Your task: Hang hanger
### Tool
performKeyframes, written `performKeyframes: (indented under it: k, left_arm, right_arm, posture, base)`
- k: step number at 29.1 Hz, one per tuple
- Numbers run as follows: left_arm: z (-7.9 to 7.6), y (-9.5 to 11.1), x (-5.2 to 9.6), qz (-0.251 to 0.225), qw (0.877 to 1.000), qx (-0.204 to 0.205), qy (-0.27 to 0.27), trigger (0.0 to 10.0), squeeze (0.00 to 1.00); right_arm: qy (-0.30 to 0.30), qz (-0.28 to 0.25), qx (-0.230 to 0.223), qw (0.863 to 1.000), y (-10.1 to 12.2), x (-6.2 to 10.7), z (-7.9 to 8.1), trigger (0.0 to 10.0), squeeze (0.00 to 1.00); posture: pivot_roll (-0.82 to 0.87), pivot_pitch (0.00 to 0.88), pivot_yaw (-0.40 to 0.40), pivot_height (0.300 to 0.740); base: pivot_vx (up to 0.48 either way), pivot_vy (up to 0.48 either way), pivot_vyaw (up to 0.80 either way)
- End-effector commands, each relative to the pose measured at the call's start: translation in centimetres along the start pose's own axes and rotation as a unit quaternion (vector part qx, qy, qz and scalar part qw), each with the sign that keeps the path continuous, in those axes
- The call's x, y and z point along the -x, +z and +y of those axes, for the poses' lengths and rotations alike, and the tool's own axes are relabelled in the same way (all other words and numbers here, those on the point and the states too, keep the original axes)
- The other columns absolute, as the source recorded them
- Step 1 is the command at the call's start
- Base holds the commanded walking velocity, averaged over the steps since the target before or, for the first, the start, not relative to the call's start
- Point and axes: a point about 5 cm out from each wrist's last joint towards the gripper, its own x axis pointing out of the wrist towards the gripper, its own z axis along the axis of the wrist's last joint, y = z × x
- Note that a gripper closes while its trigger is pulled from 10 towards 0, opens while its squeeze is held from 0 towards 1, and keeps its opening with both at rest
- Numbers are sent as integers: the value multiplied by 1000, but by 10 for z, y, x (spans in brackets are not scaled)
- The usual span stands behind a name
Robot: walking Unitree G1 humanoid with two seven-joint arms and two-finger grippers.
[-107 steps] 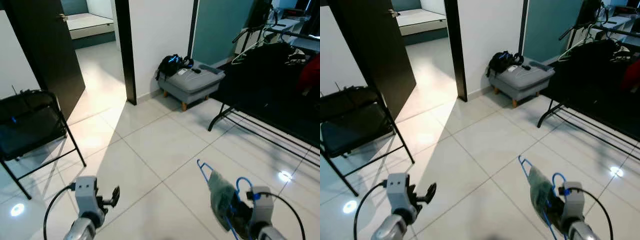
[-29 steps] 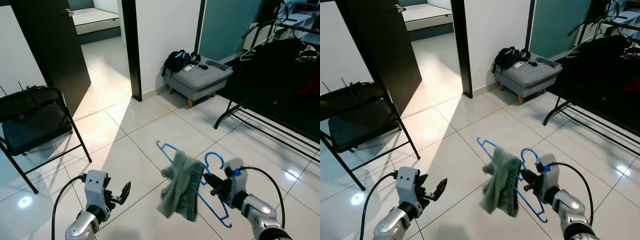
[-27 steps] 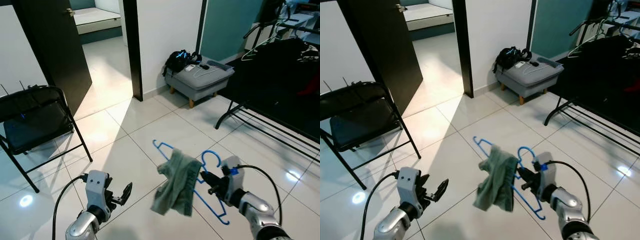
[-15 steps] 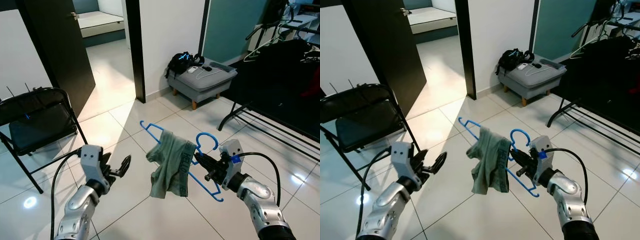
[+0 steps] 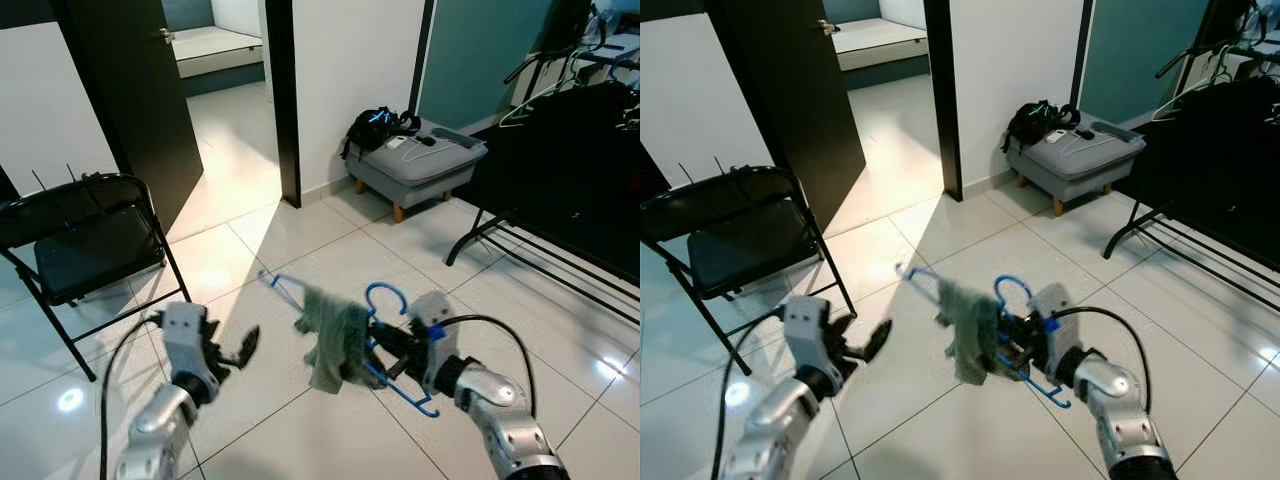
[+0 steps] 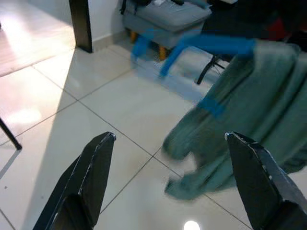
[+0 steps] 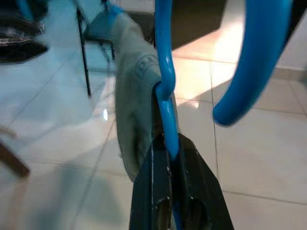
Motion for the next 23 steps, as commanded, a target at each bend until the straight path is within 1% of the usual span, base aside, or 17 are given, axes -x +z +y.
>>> performKeyframes:
  k: [1, 3, 4, 5, 6, 8, 10, 12, 14, 15, 16, 17, 18, 19, 20, 21, 23]
  left_arm:
    - [9, 3, 7, -5, 1000, -19, 19, 10000, 0]
    - [10, 7, 19, -17, 999, -28, 26, 10000, 0]
    - [10, 7, 19, -17, 999, -28, 26, 10000, 0]
    - [6, 8, 26, -22, 999, -30, 24, 10000, 0]
    - [6, 8, 26, -22, 999, -30, 24, 10000, 0]
    - [-7, 7, 33, -27, 999, -36, 17, 10000, 0]
    - [-10, 6, 34, -27, 999, -36, 16, 10000, 0]
    - [-10, 6, 34, -27, 999, -36, 16, 10000, 0]
    - [-12, 7, 33, -27, 999, -44, 11, 10000, 0]
    - [-16, 12, 28, -28, 997, -63, -19, 10000, 0]
    - [-16, 12, 28, -28, 997, -63, -19, 10000, 0]
    - [-20, 19, 23, -30, 994, -86, -56, 10000, 0]
    - [-20, 19, 23, -30, 994, -86, -56, 10000, 0]
    - [-26, 26, 19, -28, 987, -112, -108, 10000, 0]
    - [-33, 33, 17, -20, 976, -141, -167, 10000, 0]
    - [-33, 33, 17, -20, 976, -141, -167, 10000, 0]
    - [-43, 40, 21, -5, 955, -181, -234, 10000, 0]
  right_arm:
    - [11, 16, 18, 1000, 2, -2, 4, 10000, 0]
    - [26, 16, 18, 999, 1, -4, 17, 10000, 0]
    - [26, 16, 18, 999, 1, -4, 17, 10000, 0]
    - [36, 13, 11, 999, -1, -4, 25, 10000, 0]
    - [36, 13, 11, 999, -1, -4, 25, 10000, 0]
    - [48, 24, -1, 999, -13, -4, 37, 10000, 0]
    - [50, 30, -3, 998, -17, -3, 41, 10000, 0]
    - [50, 30, -3, 998, -17, -3, 41, 10000, 0]
    - [53, 36, 1, 998, -19, -4, 42, 10000, 0]
    - [70, 47, 12, 996, -19, -5, 45, 10000, 0]
    - [70, 47, 12, 996, -19, -5, 45, 10000, 0]
    - [88, 54, 22, 994, -18, -6, 48, 10000, 0]
    - [88, 54, 22, 994, -18, -6, 48, 10000, 0]
    - [107, 63, 34, 992, -17, -7, 51, 10000, 0]
    - [127, 73, 52, 988, -17, -7, 53, 10000, 0]
    - [127, 73, 52, 988, -17, -7, 53, 10000, 0]
    - [148, 84, 72, 983, -17, -6, 56, 10000, 0]
  posture:
    - [38, 0, -16, 735]
    - [54, 0, -41, 735]
    - [54, 0, -41, 735]
    - [65, 0, -53, 735]
    - [65, 0, -53, 735]
    - [82, 0, -57, 735]
    - [84, 0, -57, 735]
    - [84, 0, -57, 735]
    - [87, 0, -56, 735]
    - [76, 0, -46, 735]
    - [76, 0, -46, 735]
    - [72, 0, -40, 735]
    - [72, 0, -40, 735]
    - [74, 0, -41, 735]
    - [76, 0, -40, 735]
    - [76, 0, -40, 735]
    - [72, 0, -34, 735]
  base:
    - [0, 0, 0]
    - [0, 0, 0]
    - [0, 0, 0]
    - [0, 0, 0]
    - [0, 0, 0]
    - [0, 0, 0]
    - [0, 0, 0]
    - [0, 0, 0]
    - [0, 0, 0]
    - [0, 0, 0]
    - [0, 0, 0]
    - [0, 0, 0]
    - [0, 0, 0]
    - [0, 0, 0]
    - [0, 0, 0]
    - [0, 0, 0]
    - [0, 0, 0]
